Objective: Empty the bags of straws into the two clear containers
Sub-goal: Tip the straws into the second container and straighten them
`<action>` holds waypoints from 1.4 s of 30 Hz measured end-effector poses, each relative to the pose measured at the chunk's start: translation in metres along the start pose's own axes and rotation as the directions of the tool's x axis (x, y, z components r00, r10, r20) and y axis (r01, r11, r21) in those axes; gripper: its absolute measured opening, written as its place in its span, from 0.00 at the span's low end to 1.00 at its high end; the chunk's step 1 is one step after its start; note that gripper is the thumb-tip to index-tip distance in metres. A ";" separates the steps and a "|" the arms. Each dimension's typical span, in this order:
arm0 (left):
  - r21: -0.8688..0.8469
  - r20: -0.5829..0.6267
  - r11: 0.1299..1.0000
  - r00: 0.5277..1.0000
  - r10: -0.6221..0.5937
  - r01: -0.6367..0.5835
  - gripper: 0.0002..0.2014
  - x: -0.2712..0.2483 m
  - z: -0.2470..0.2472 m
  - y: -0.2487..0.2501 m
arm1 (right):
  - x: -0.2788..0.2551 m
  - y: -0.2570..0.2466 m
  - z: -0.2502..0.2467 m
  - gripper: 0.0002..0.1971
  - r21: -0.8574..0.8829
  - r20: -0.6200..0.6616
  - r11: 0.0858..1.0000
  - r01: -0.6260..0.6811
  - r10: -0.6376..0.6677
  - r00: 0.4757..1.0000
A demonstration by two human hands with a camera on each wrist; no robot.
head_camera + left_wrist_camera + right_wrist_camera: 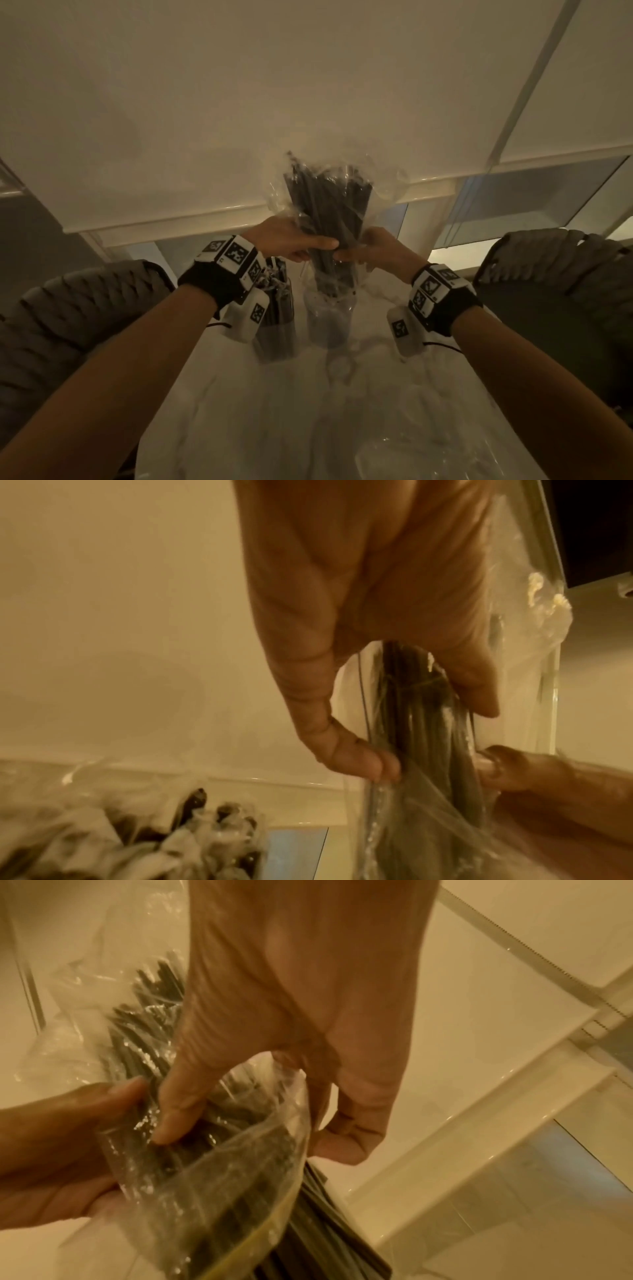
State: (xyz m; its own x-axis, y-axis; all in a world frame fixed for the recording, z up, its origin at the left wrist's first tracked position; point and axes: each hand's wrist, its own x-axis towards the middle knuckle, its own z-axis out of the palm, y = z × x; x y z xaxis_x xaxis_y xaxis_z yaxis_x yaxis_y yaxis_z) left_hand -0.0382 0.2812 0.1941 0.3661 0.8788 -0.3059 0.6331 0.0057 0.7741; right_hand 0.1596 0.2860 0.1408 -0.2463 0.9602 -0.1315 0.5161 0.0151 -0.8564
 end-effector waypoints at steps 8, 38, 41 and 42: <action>0.163 -0.054 0.983 0.995 0.090 -0.080 0.35 0.005 -0.005 -0.009 | 0.000 -0.004 0.015 0.15 0.066 -0.092 0.996 0.065 -0.059 0.994; -0.026 -0.249 0.976 0.947 0.202 -0.215 0.30 0.006 0.030 -0.017 | -0.011 0.020 0.028 0.30 0.457 -0.073 0.888 0.062 -0.032 0.997; -0.100 -0.291 0.969 0.938 0.189 -0.227 0.30 0.004 0.027 -0.019 | -0.013 0.020 0.027 0.28 0.416 -0.080 0.908 0.043 -0.011 0.997; -0.126 -0.289 0.964 0.938 0.190 -0.235 0.29 0.002 0.026 -0.017 | -0.013 0.019 0.027 0.27 0.401 -0.081 0.915 0.039 -0.007 0.997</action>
State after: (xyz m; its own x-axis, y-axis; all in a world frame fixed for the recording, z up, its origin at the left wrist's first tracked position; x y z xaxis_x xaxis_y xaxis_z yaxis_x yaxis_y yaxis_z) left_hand -0.0305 0.2707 0.1654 0.2669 0.9635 0.0207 0.4381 -0.1404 0.8879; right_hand 0.1508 0.2660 0.1130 -0.1830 0.9794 -0.0849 0.1338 -0.0607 -0.9891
